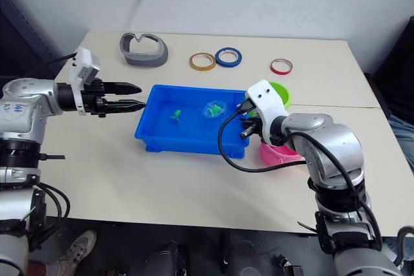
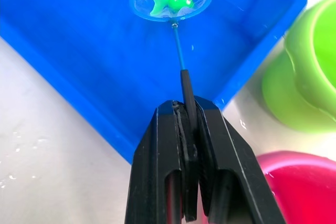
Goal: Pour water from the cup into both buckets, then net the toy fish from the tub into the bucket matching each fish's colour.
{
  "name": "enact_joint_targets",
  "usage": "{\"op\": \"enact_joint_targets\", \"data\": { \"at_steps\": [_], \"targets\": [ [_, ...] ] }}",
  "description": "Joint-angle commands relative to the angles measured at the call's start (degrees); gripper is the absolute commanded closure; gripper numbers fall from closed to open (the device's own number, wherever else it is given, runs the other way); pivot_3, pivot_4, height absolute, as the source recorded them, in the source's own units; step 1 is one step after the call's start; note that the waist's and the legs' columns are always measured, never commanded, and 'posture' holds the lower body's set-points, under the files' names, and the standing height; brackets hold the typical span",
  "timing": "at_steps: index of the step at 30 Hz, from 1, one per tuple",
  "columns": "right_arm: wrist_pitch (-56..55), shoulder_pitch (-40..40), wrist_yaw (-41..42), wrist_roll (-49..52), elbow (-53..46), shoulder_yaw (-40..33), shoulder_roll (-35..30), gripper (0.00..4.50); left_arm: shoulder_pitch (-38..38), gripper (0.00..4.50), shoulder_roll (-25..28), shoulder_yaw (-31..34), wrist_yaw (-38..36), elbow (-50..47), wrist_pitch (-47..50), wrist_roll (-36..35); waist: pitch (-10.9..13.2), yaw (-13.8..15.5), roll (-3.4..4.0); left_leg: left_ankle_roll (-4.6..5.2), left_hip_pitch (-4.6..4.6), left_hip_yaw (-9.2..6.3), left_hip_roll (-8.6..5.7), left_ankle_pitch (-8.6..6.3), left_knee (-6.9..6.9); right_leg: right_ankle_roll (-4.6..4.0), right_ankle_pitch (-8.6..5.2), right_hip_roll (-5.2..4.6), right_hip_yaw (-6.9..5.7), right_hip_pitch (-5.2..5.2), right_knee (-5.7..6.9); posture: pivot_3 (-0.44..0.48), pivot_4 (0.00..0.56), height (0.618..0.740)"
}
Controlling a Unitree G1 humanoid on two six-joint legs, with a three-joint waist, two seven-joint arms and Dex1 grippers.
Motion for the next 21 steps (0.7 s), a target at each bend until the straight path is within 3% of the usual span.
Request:
{"op": "enact_joint_targets", "data": {
  "at_steps": [1, 12, 21],
  "targets": [
    [0.4, 0.6, 0.6, 3.0, -5.7, -3.3, -1.3, 4.50, -3.0, 1.48, -0.8, -0.3, -1.1, 1.3, -1.5, -0.1, 0.0, 0.0, 0.00, 0.00, 0.00, 0.00, 0.00, 0.00, -0.01, 0.00, 0.00, 0.00, 0.00, 0.00, -0.01, 0.000, 0.150, 0.693],
    [-1.3, 0.8, 0.0, 5.6, -9.5, -4.6, -3.1, 4.50, -4.8, 1.48, -1.6, -0.8, -1.7, 3.8, -2.8, 0.6, 0.0, -0.1, 0.00, -0.01, 0.00, 0.00, 0.01, 0.01, -0.08, 0.00, 0.00, 0.01, 0.00, 0.00, -0.08, 0.000, 0.150, 0.693],
    [-2.6, 0.3, 1.8, 7.9, -9.9, -14.7, -13.2, 4.50, -7.9, 1.48, -3.8, -1.7, -2.4, 8.8, -6.0, 1.6, 0.0, 0.3, 0.01, 0.01, -0.05, -0.02, 0.01, 0.00, -0.15, 0.01, 0.00, 0.01, -0.03, 0.01, -0.25, 0.000, 0.150, 0.693]
  ]
}}
